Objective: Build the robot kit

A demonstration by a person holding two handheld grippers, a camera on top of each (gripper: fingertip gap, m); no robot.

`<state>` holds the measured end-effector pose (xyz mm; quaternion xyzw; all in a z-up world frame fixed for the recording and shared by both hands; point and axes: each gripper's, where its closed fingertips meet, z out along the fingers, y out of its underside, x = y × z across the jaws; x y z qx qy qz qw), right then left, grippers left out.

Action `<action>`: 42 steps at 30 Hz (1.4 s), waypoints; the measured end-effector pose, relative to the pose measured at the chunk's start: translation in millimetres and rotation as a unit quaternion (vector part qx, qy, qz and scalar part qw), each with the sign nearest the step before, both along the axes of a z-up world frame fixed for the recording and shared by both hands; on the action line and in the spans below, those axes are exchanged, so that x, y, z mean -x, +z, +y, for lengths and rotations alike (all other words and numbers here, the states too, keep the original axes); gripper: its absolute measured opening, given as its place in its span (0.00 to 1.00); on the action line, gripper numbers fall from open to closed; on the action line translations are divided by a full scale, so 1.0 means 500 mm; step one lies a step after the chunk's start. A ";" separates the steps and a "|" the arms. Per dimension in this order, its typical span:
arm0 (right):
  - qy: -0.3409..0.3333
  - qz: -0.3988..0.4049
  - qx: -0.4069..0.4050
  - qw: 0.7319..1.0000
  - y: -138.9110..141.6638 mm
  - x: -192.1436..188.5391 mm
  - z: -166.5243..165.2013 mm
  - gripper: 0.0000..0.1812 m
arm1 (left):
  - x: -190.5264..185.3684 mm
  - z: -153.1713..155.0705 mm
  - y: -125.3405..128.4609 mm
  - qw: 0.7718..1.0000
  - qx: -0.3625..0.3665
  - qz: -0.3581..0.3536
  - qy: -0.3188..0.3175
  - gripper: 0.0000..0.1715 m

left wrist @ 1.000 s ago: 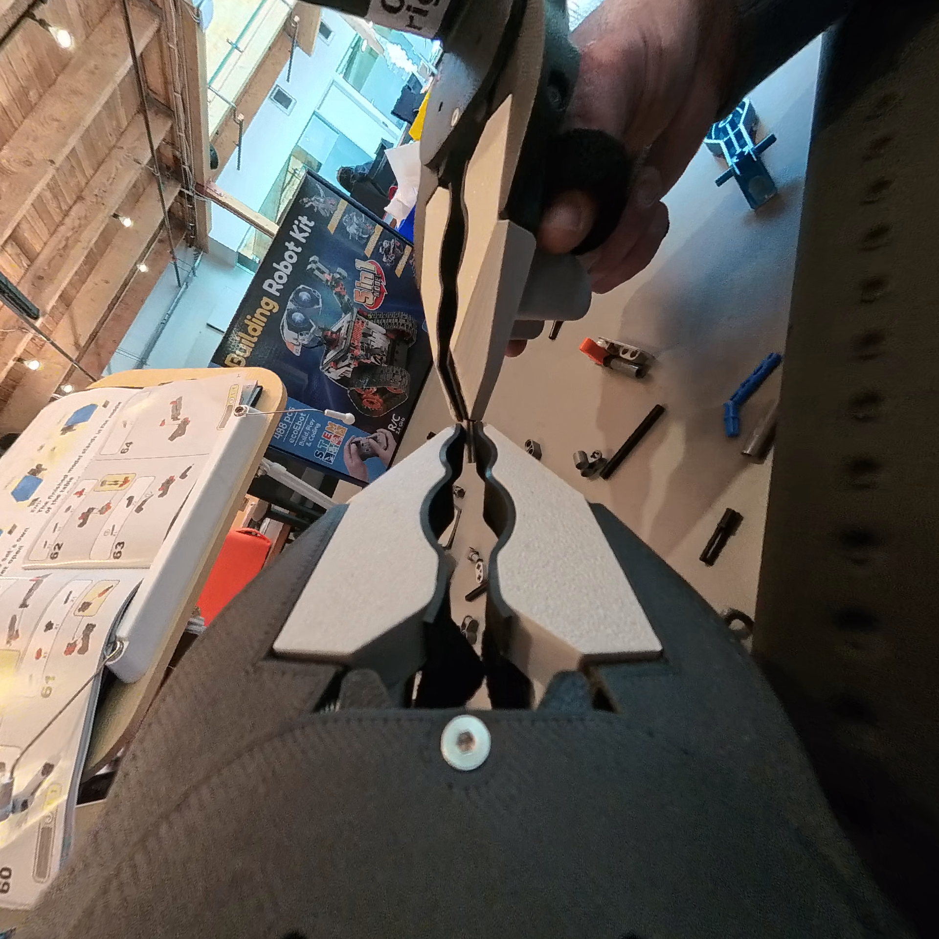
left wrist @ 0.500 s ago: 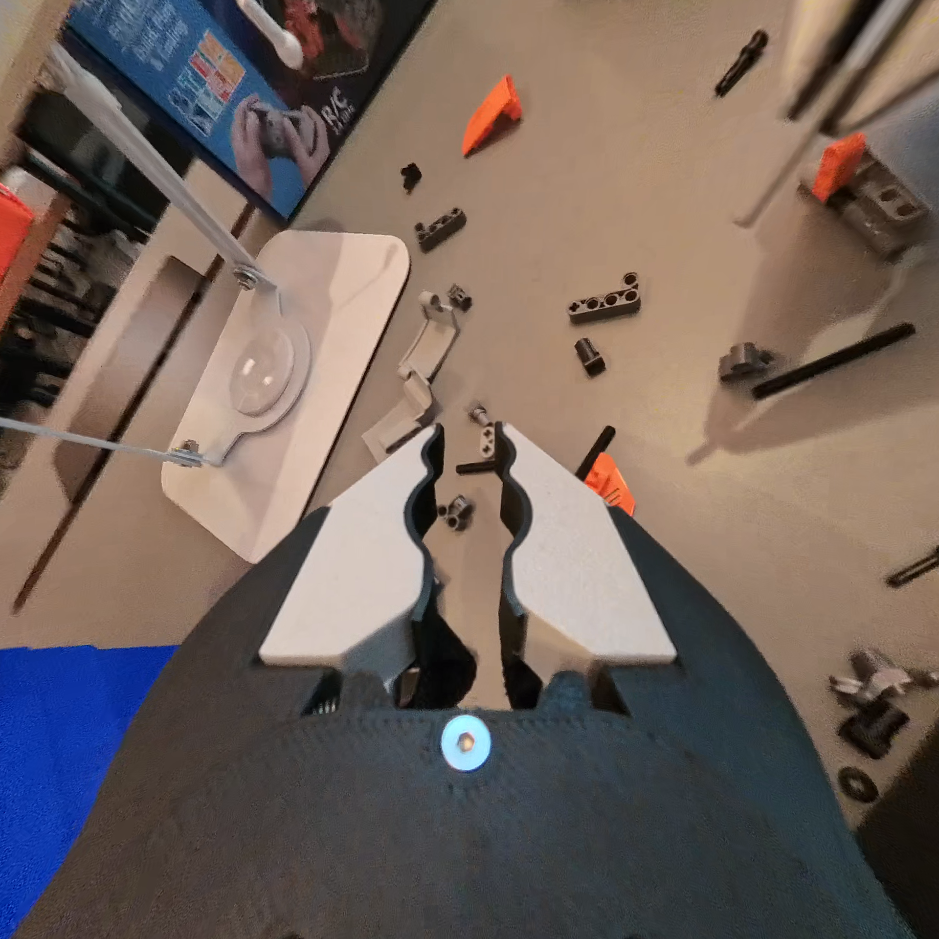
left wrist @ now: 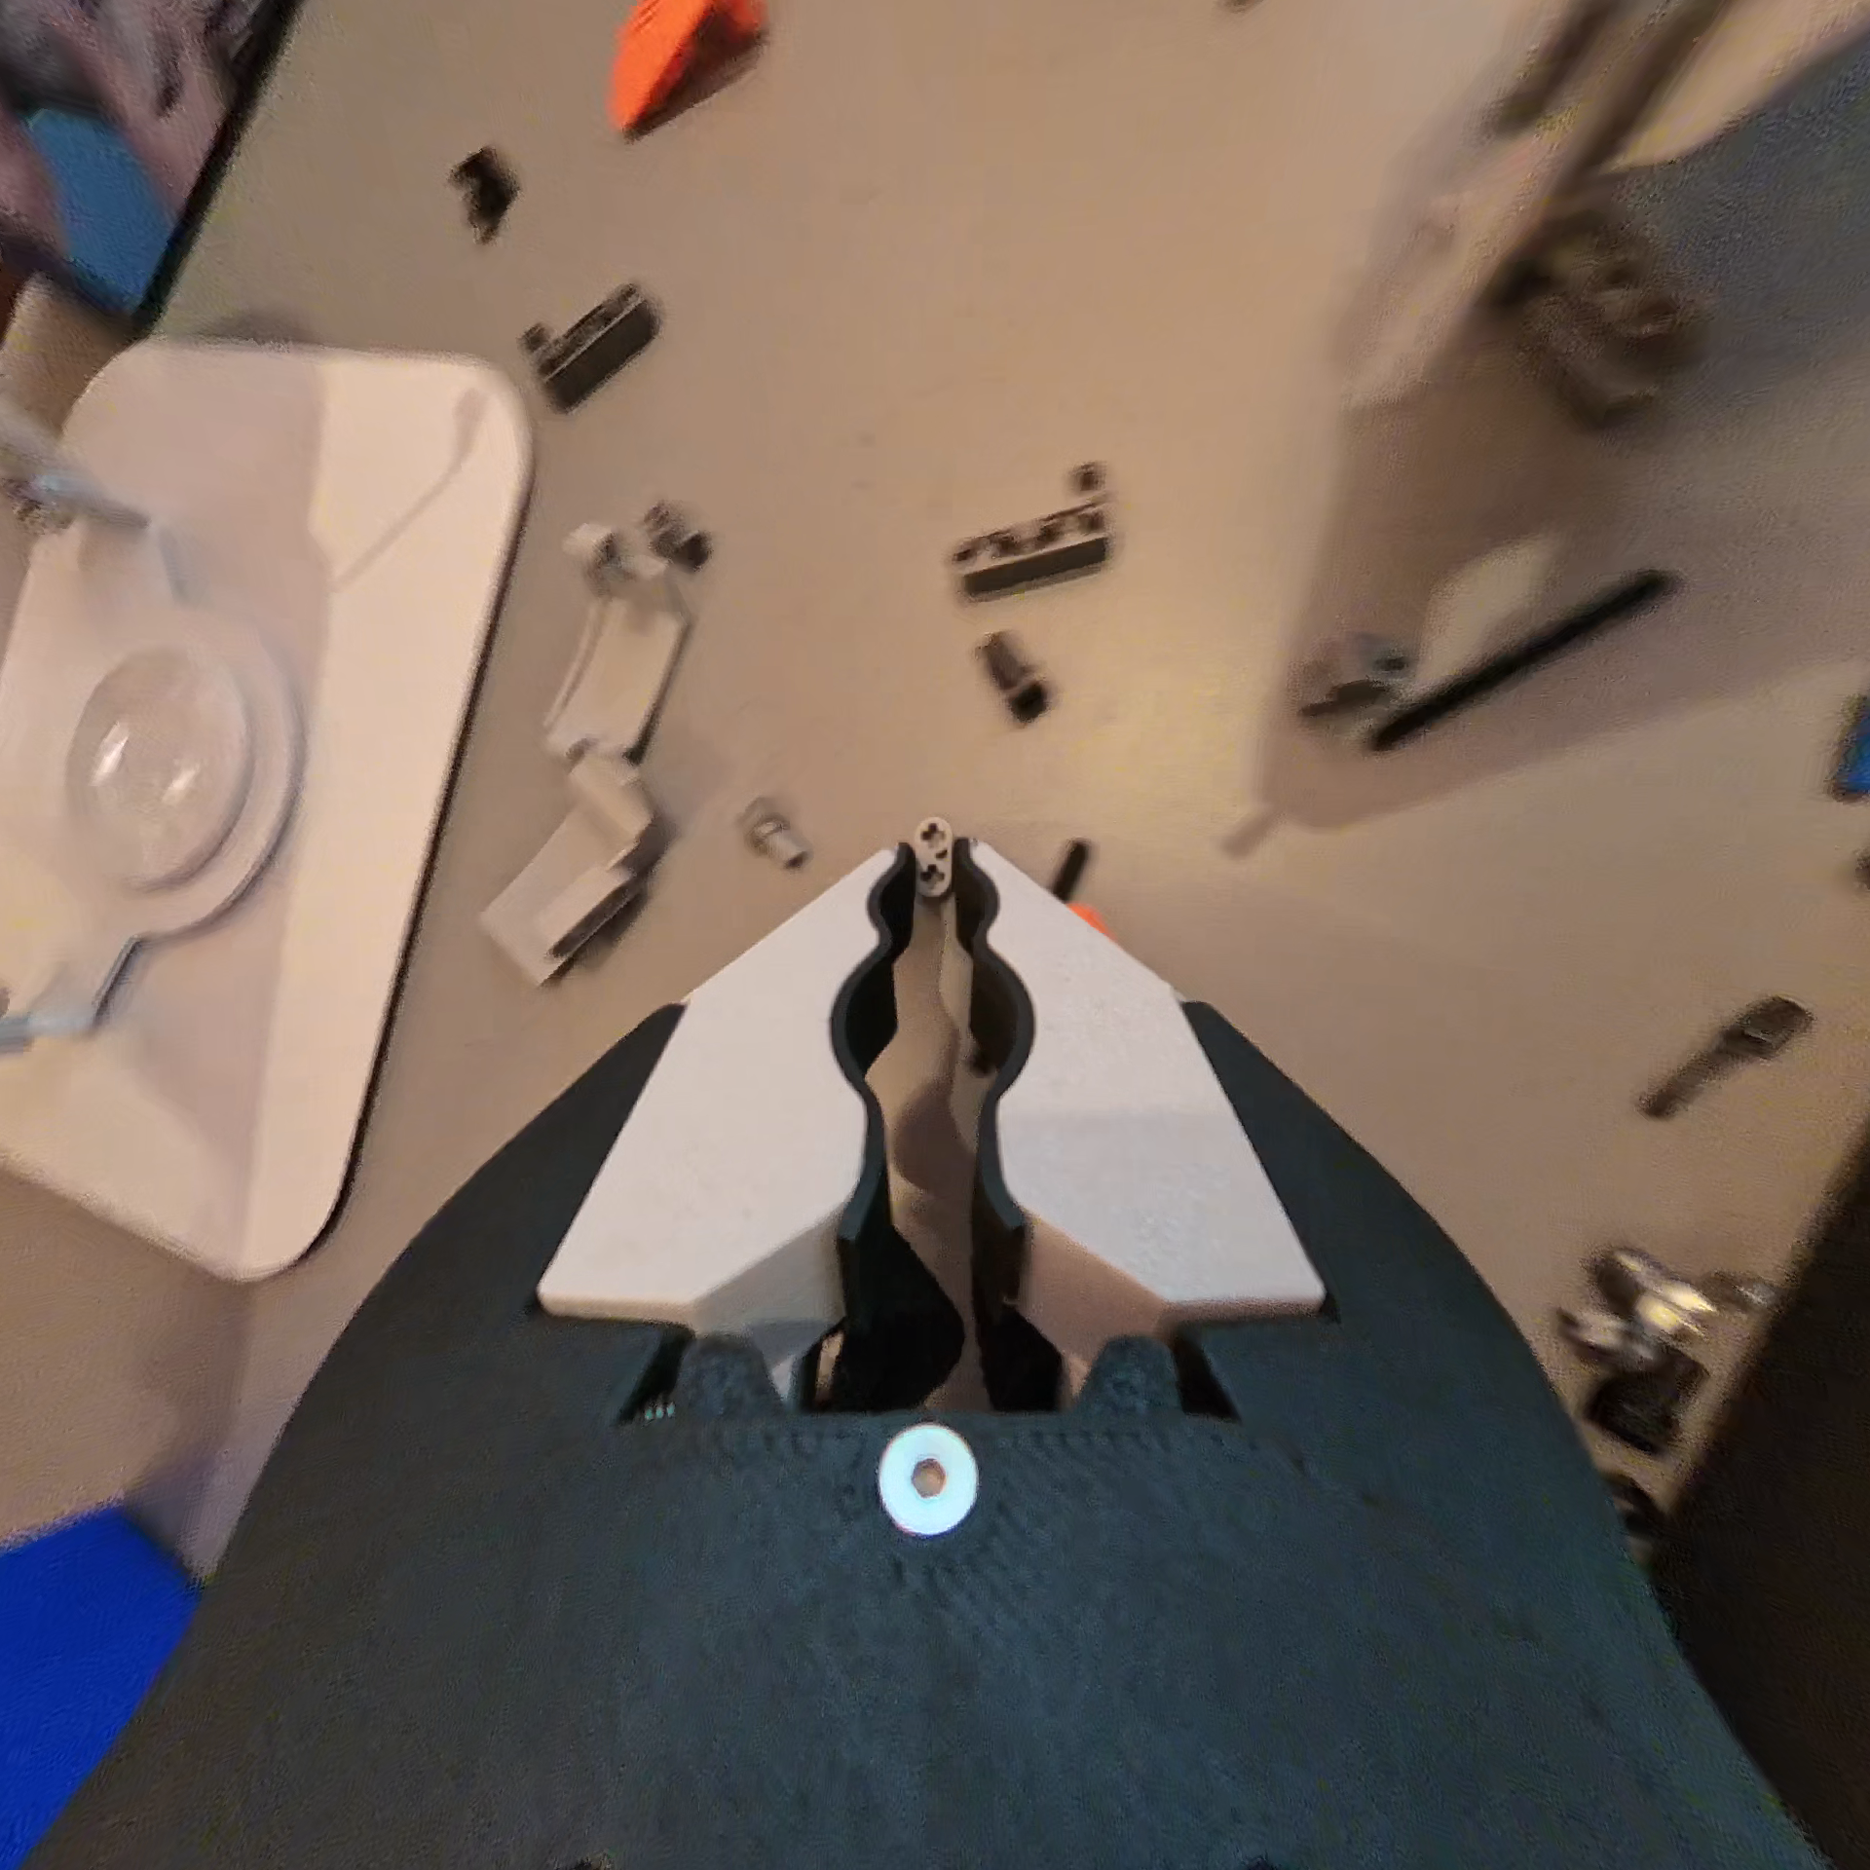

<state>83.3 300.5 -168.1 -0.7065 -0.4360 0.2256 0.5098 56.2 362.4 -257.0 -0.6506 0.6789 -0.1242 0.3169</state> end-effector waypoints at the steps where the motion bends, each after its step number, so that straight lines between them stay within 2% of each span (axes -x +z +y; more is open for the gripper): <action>1: 0.001 -0.006 0.003 1.000 -0.004 0.000 0.003 0.01 | -0.009 -0.026 0.000 0.999 0.011 -0.006 -0.032 0.04; 4: 0.020 -0.052 0.009 0.998 -0.021 0.006 0.004 0.01 | -0.029 -0.075 0.000 0.995 0.011 -0.018 -0.101 0.04; 9: 0.074 -0.146 0.027 0.986 -0.054 0.022 0.001 0.01 | -0.016 -0.067 0.021 0.996 0.018 -0.039 -0.075 0.10; 14: 0.128 -0.248 0.043 0.959 -0.089 0.031 0.019 0.01 | -0.006 -0.069 0.001 0.996 0.024 -0.030 -0.081 0.06; 21: 0.178 -0.349 0.077 0.917 -0.126 0.025 0.043 0.01 | -0.016 -0.069 -0.001 0.995 0.030 -0.047 -0.086 0.03; 36: 0.220 -0.387 0.118 0.888 -0.146 0.024 0.047 0.01 | -0.019 -0.069 -0.001 0.993 0.017 -0.053 -0.101 0.02; 42: 0.216 -0.389 0.126 0.887 -0.147 0.024 0.056 0.00 | -0.020 -0.069 -0.002 0.993 0.014 -0.052 -0.103 0.00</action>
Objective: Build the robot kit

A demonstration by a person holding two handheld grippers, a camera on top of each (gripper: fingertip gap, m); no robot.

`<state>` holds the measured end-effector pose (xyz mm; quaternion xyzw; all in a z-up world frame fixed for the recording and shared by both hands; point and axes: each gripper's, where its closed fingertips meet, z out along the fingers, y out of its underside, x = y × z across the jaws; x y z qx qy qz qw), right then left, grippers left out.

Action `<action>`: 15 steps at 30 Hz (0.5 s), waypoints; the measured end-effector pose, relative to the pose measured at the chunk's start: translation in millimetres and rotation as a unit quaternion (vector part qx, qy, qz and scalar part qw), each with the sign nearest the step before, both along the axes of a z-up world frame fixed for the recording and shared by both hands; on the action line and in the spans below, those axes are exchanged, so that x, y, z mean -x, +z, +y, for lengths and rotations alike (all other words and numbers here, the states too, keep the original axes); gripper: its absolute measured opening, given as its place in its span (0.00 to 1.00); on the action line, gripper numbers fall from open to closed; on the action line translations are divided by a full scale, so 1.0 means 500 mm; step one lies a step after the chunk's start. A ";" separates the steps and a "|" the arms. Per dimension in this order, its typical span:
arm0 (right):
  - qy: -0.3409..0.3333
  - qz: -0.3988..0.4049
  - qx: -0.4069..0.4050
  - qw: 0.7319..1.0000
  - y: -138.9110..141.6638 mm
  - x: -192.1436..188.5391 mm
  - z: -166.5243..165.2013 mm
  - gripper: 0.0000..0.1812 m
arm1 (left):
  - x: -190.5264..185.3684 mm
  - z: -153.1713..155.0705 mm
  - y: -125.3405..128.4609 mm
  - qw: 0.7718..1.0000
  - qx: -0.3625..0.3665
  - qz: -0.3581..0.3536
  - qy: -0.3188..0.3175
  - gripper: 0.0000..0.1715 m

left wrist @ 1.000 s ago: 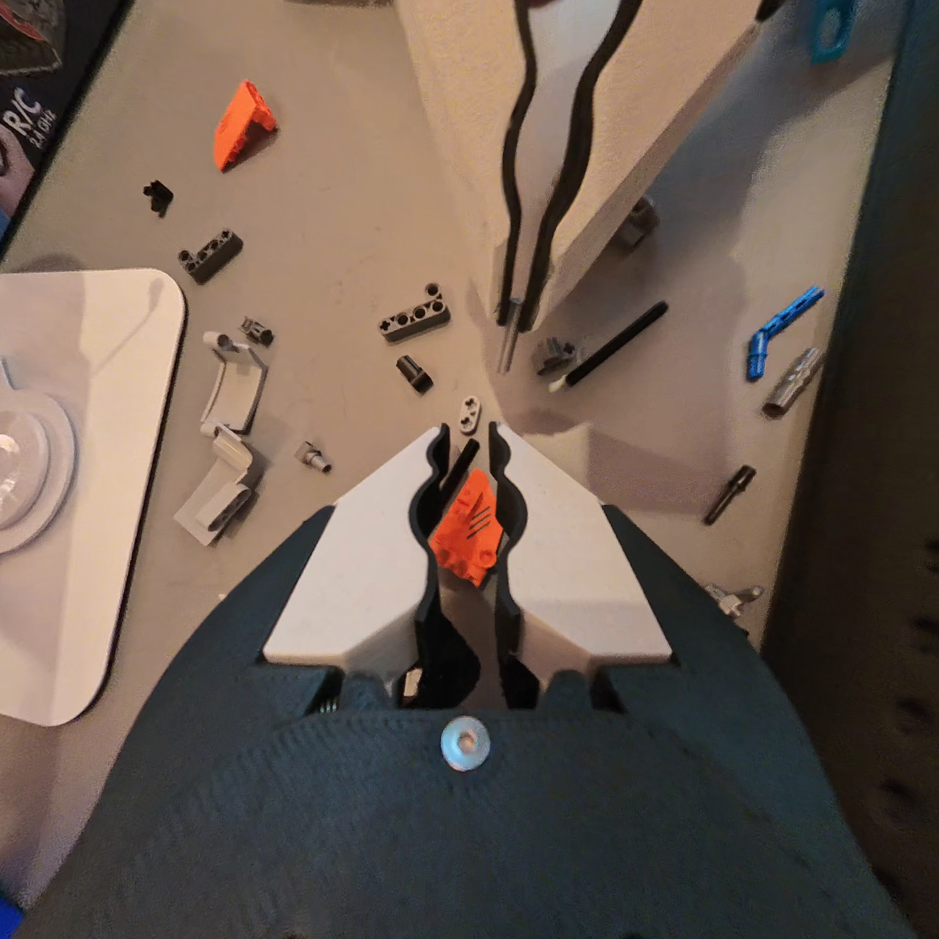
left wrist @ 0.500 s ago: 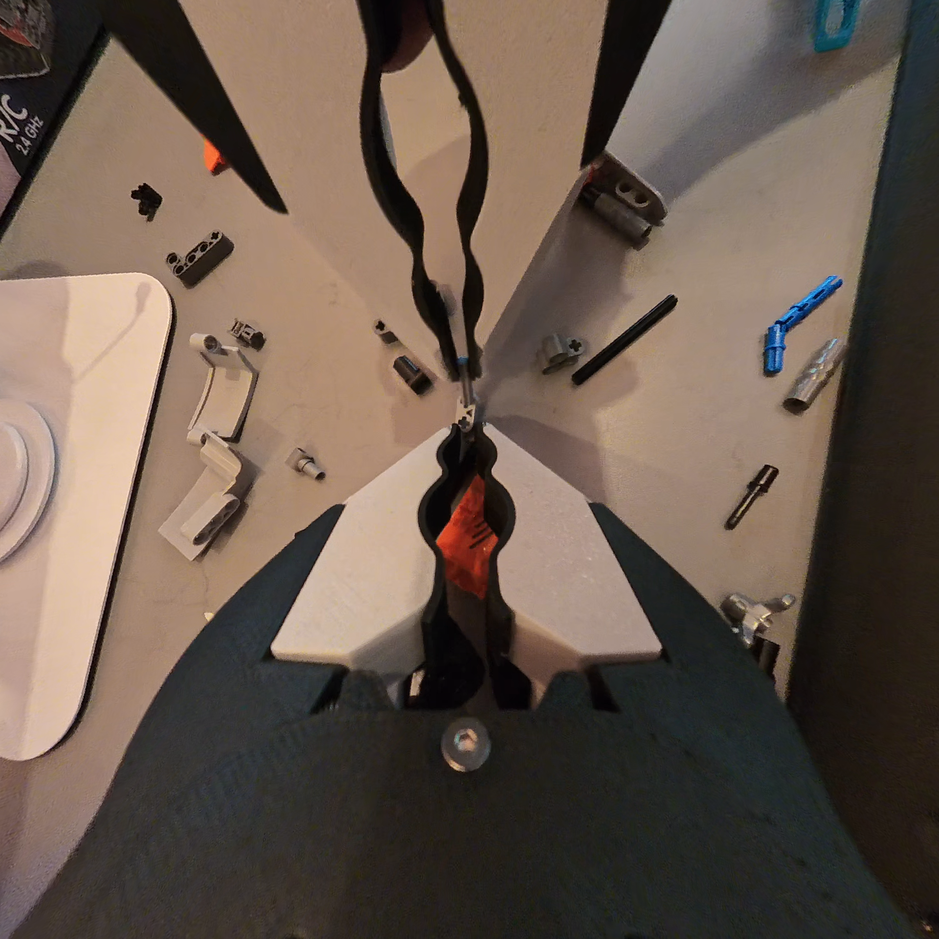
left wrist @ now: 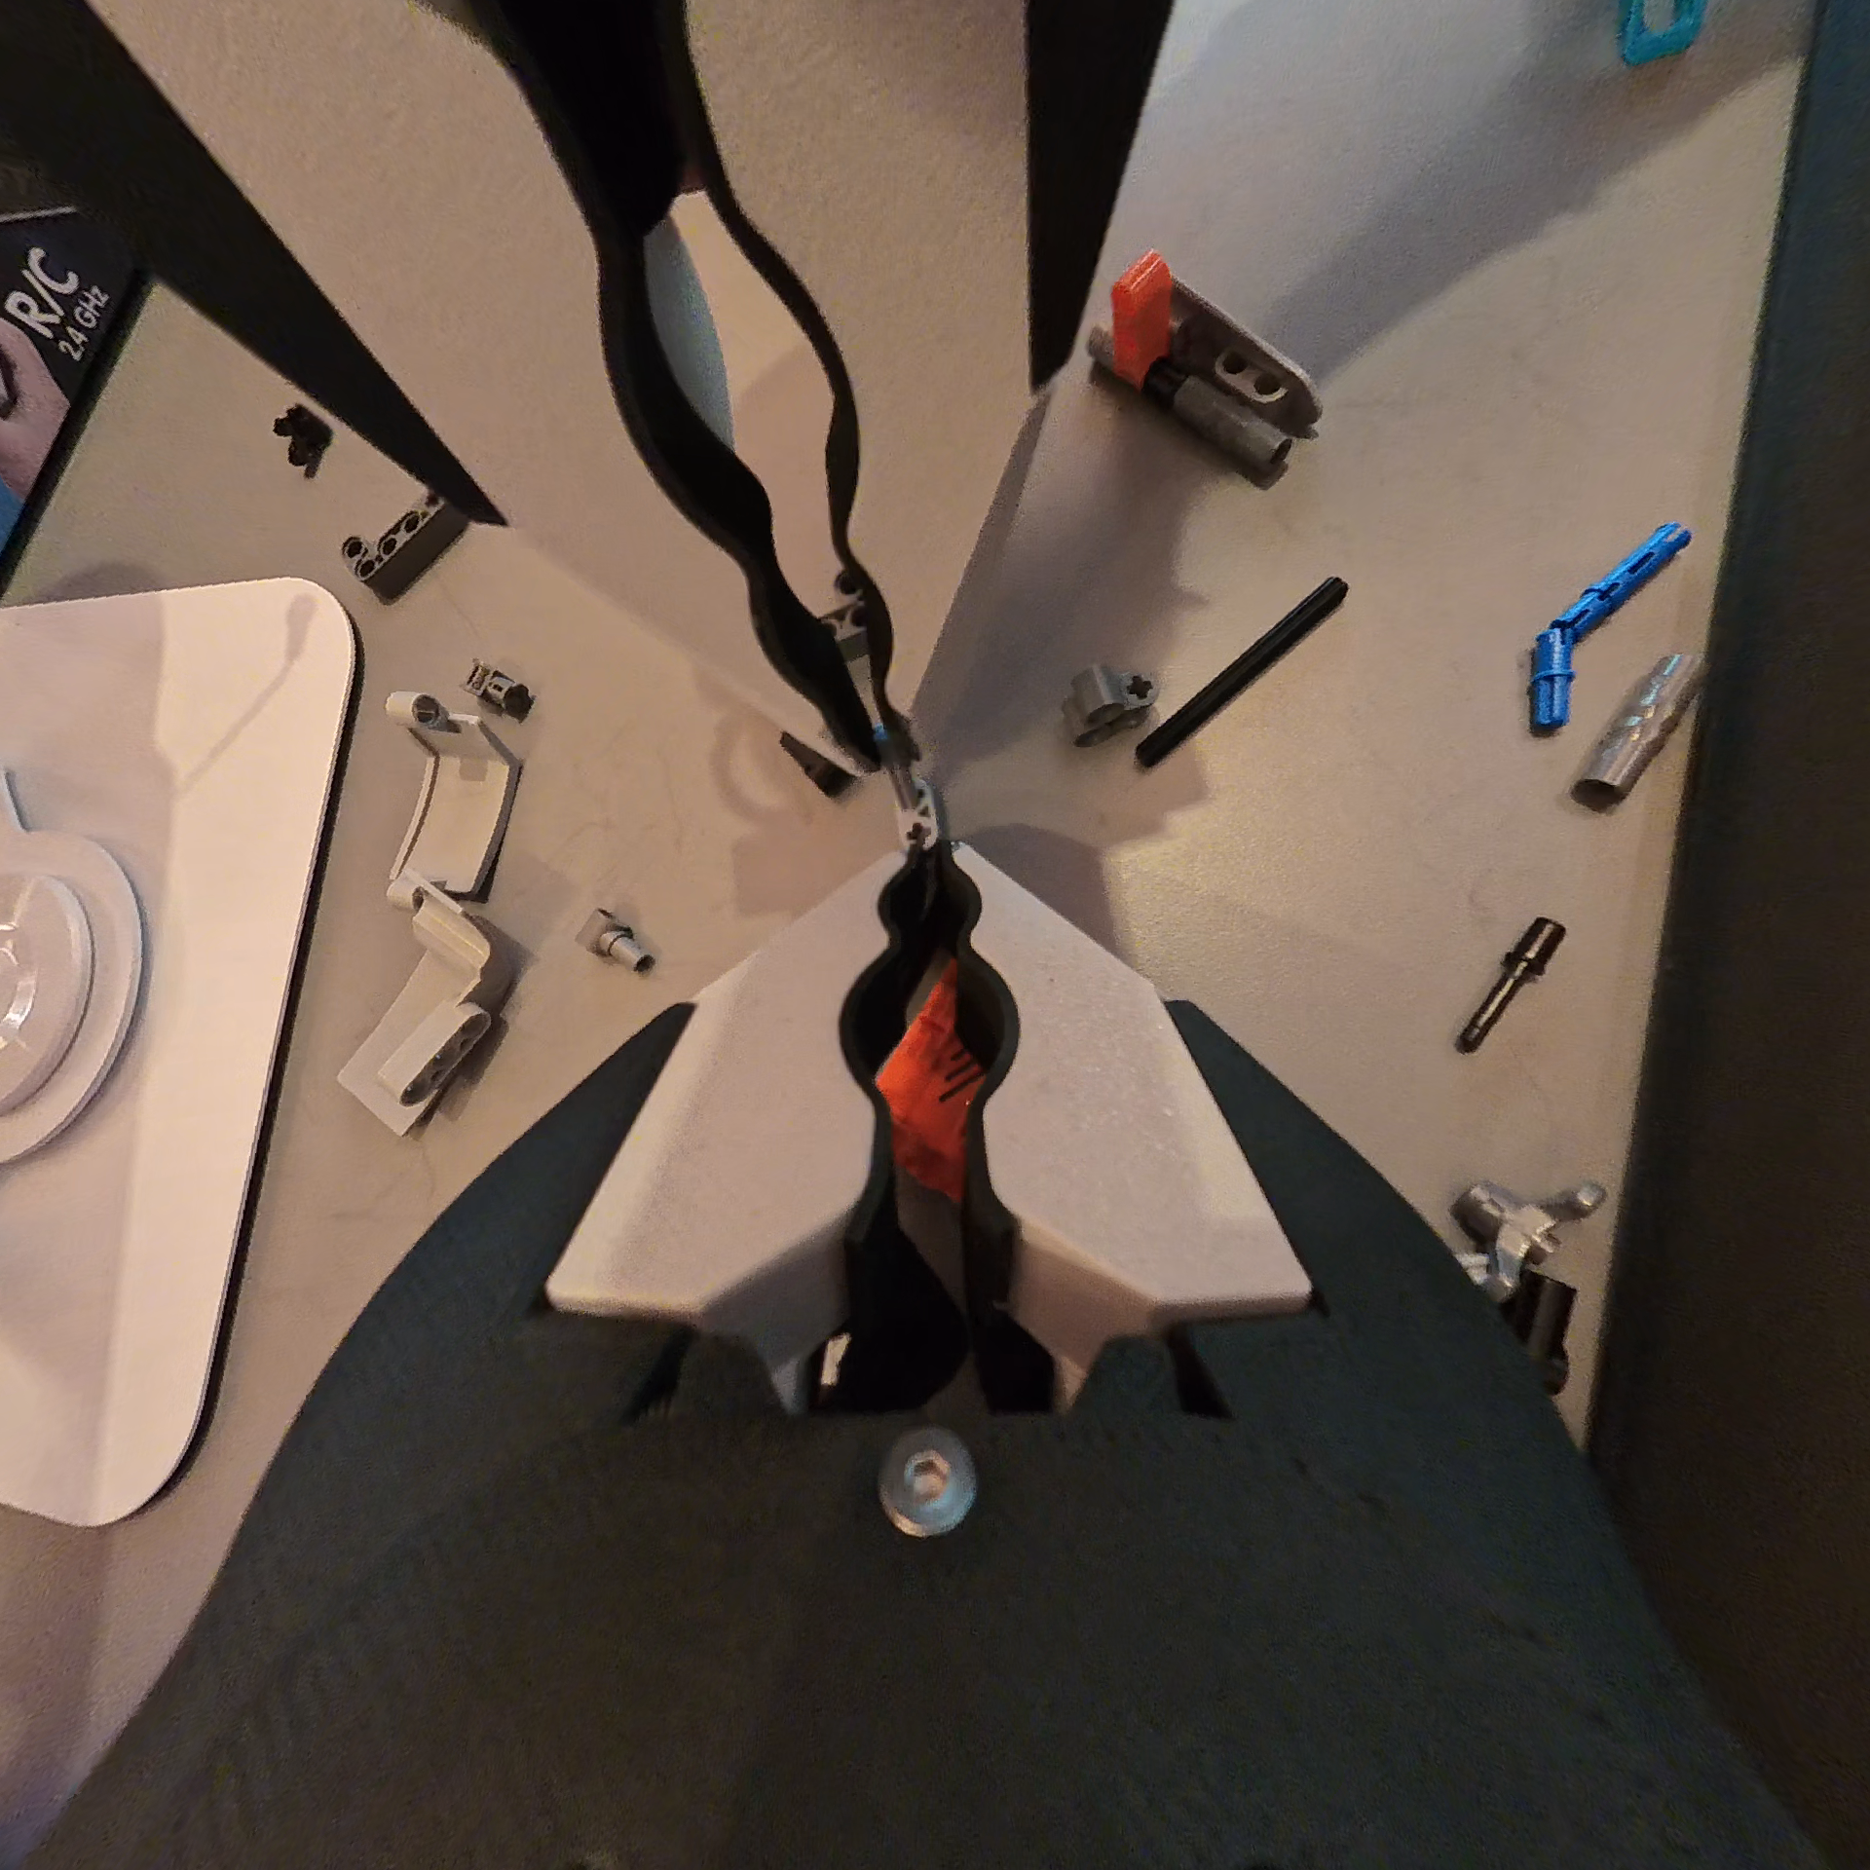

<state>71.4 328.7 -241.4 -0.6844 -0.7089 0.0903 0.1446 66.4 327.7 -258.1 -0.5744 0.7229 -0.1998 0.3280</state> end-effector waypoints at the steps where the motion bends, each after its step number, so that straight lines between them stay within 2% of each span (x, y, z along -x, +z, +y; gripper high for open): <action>1: 0.000 -0.001 0.001 1.000 0.000 -0.001 0.001 0.00 | 0.000 0.000 0.000 1.000 0.000 0.000 -0.001 0.00; 15: 0.004 -0.016 0.020 1.000 -0.001 -0.005 0.000 0.00 | -0.002 0.000 0.000 1.000 -0.001 -0.001 -0.002 0.00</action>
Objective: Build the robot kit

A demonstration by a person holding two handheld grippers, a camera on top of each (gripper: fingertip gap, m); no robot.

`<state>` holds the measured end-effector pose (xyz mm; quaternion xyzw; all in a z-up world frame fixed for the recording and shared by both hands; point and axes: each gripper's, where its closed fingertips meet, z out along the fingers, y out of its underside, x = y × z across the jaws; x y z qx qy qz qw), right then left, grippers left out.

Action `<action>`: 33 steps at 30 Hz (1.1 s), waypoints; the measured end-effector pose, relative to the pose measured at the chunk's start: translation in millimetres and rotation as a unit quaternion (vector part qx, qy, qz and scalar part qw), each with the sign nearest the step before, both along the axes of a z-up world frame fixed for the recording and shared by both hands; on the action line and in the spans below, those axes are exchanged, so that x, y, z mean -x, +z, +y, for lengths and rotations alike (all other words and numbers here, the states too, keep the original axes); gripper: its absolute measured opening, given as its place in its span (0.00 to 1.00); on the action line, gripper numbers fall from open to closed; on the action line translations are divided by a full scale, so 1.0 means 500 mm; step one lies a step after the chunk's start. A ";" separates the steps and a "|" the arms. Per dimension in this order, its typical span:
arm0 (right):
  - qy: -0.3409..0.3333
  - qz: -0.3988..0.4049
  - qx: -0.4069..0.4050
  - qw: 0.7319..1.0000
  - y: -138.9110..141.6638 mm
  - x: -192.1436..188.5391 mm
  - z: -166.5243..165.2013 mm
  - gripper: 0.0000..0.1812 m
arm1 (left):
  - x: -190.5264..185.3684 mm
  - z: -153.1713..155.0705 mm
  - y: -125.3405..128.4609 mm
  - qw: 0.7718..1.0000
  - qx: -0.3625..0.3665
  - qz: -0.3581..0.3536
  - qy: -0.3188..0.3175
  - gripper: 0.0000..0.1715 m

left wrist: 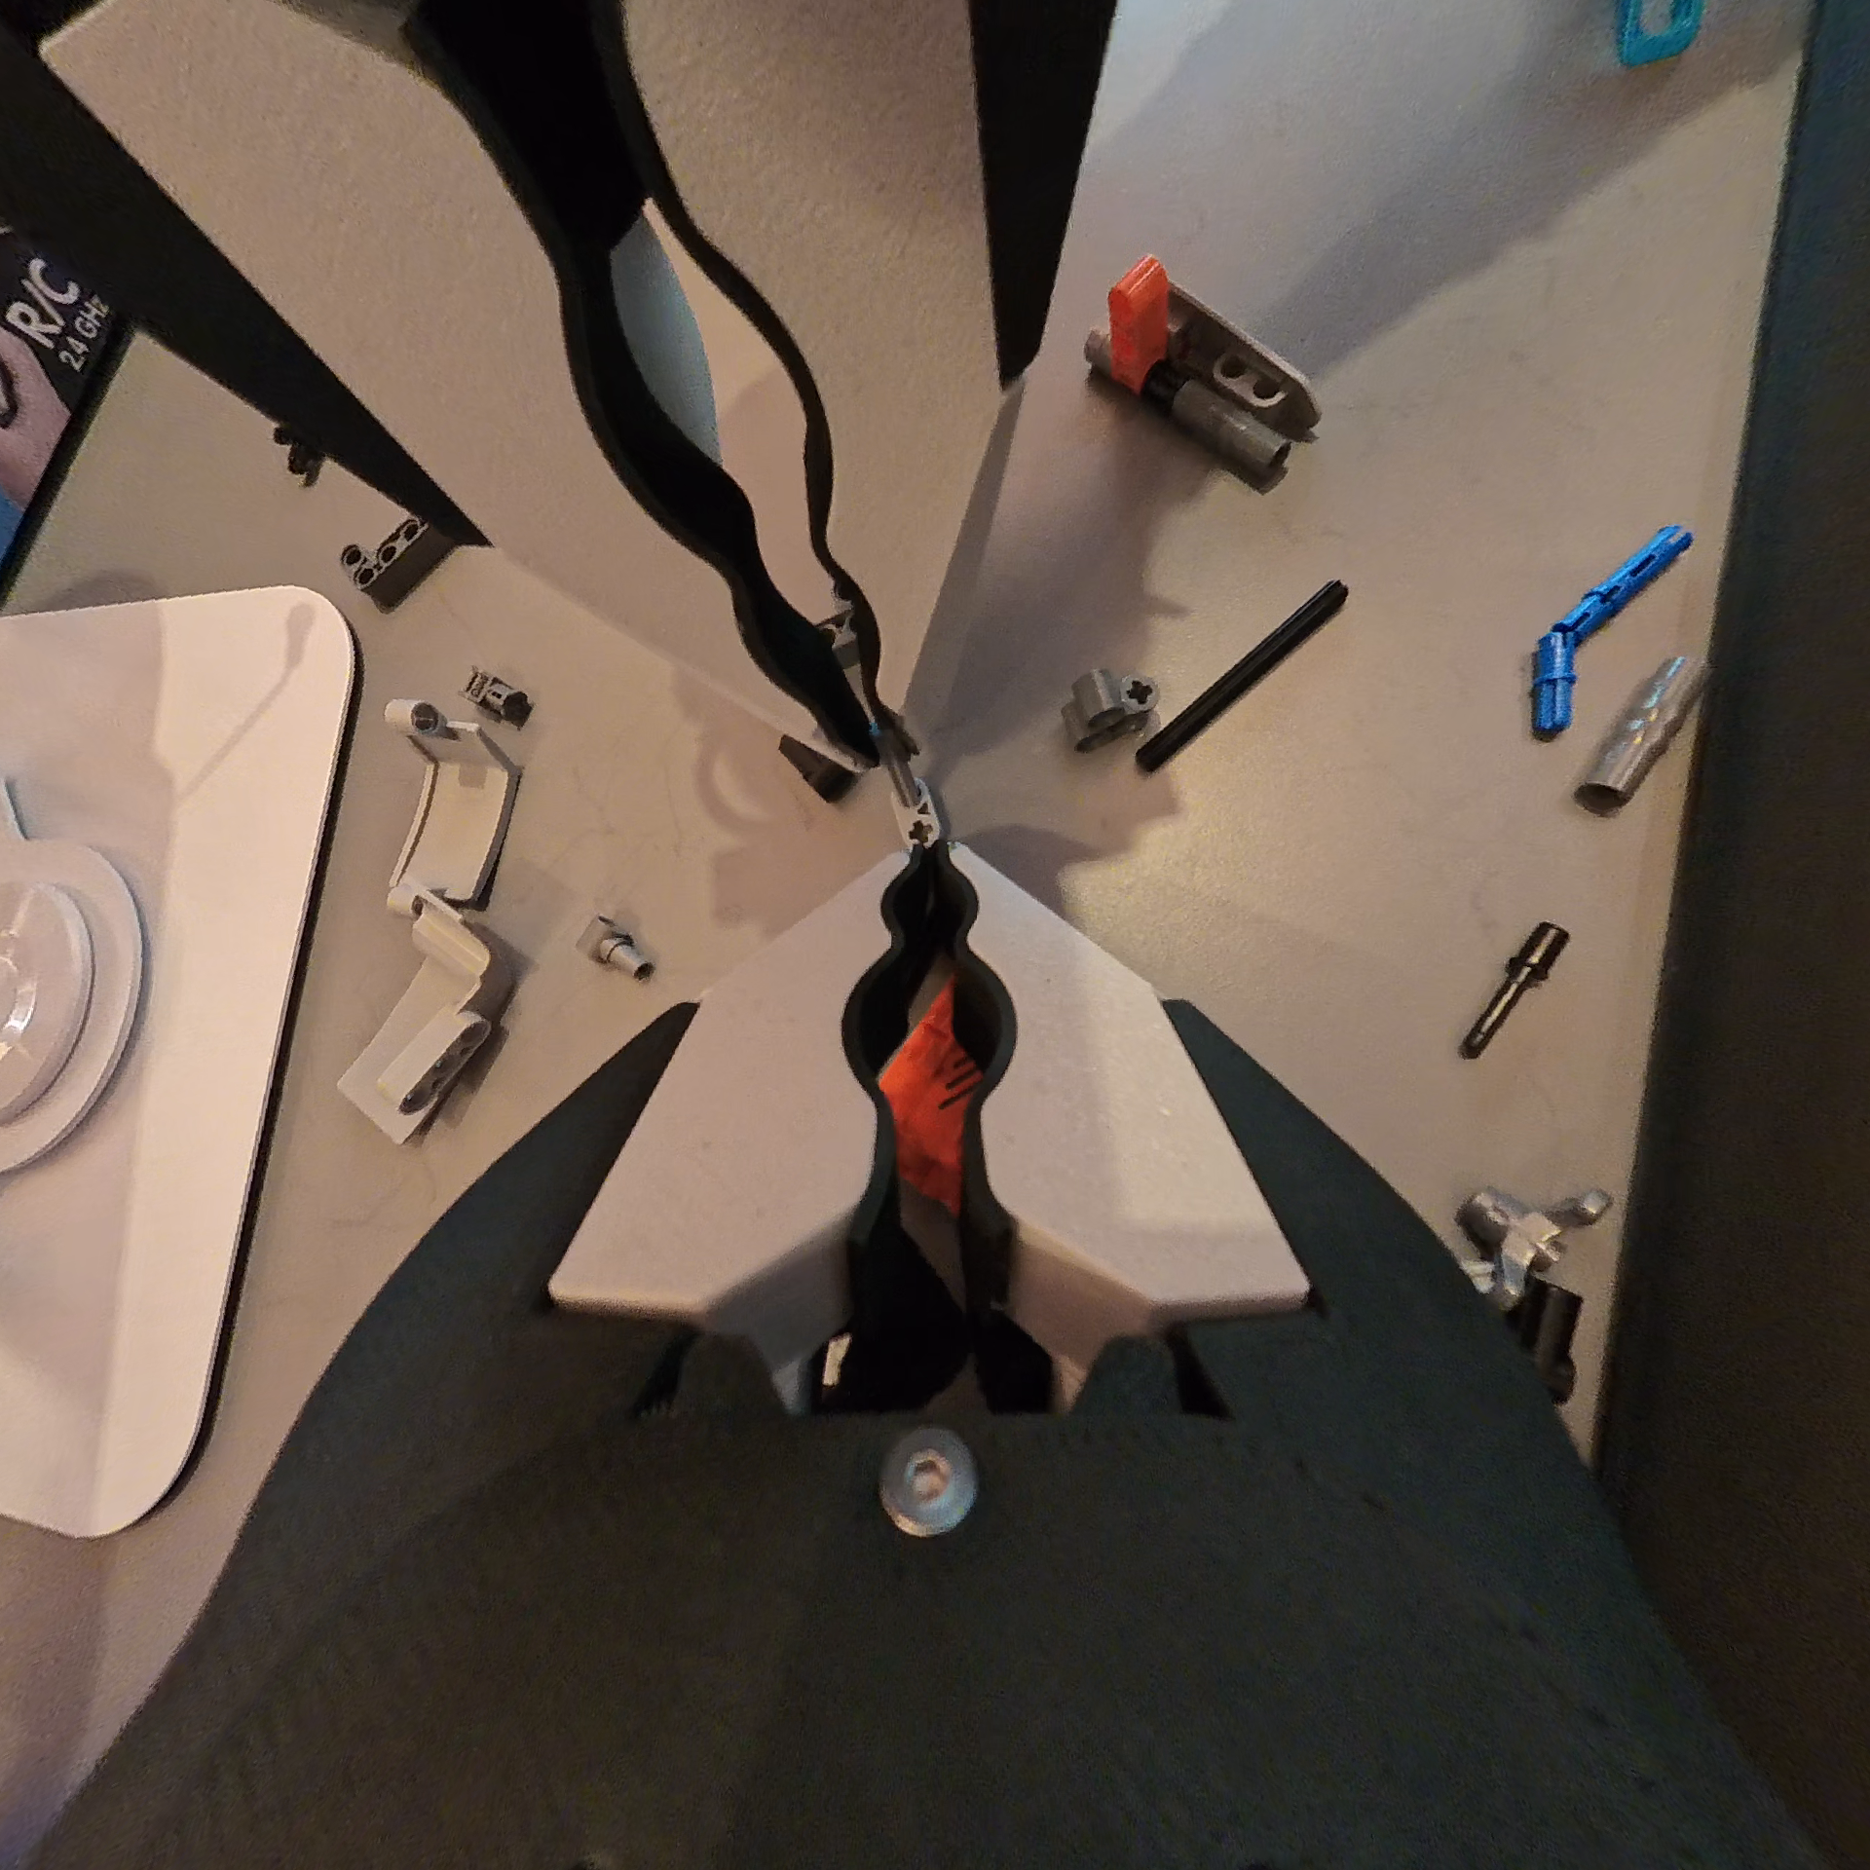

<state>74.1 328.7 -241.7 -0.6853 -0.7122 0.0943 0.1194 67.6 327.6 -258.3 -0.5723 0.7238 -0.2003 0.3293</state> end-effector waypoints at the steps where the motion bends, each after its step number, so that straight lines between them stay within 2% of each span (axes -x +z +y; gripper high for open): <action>1: 0.004 -0.002 -0.001 1.000 0.000 -0.001 0.000 0.00 | 0.000 0.000 0.000 1.000 0.000 0.000 0.000 0.00; 13: 0.029 -0.034 0.011 0.999 0.003 -0.014 0.006 0.00 | -0.007 0.002 0.000 1.000 -0.003 -0.005 0.002 0.00; 23: 0.006 -0.010 0.025 1.000 0.000 -0.015 0.005 0.00 | -0.020 -0.006 0.000 1.000 0.003 -0.014 -0.004 0.00; 33: -0.013 -0.027 0.025 0.999 -0.001 -0.018 0.008 0.00 | -0.026 -0.012 0.000 1.000 0.006 -0.017 -0.008 0.00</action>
